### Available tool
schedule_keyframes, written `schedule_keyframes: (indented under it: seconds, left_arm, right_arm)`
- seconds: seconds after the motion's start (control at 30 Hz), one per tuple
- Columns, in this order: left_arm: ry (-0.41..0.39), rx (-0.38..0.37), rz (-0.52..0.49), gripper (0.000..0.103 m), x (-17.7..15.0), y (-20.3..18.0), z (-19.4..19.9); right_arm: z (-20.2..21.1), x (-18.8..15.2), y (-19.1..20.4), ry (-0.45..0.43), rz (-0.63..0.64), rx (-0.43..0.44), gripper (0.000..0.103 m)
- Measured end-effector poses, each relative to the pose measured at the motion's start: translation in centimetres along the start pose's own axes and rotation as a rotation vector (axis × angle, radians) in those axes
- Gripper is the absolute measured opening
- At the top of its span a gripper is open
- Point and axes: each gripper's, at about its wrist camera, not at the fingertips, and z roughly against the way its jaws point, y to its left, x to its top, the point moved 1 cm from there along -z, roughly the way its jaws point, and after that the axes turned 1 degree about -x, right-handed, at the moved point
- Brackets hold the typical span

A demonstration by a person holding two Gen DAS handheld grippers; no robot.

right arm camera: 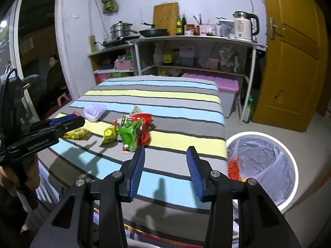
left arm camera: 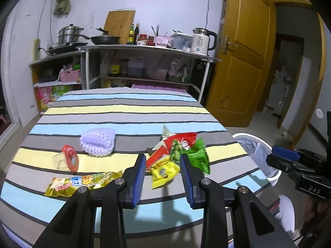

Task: Collect trash
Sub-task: 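Move both tools back over the table toward the remaining wrappers, then grasp the green chip bag with the right tool while the left tool approaches the yellow packet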

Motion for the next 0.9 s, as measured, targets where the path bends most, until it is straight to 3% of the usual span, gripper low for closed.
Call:
schedule_keyframes:
  seconds: [0.27,0.9]
  left_arm:
    - [0.007,0.016,0.016,0.033,-0.5,1.5,0.1]
    - [0.022,0.015,0.062,0.033,-1.1,3.8,-0.9]
  right_arm:
    - [-2.5,0.2,1.8,0.037,0.04,0.035,0.034]
    - [-9.6,1.1,5.0,0.128,0.107,0.078,0.031]
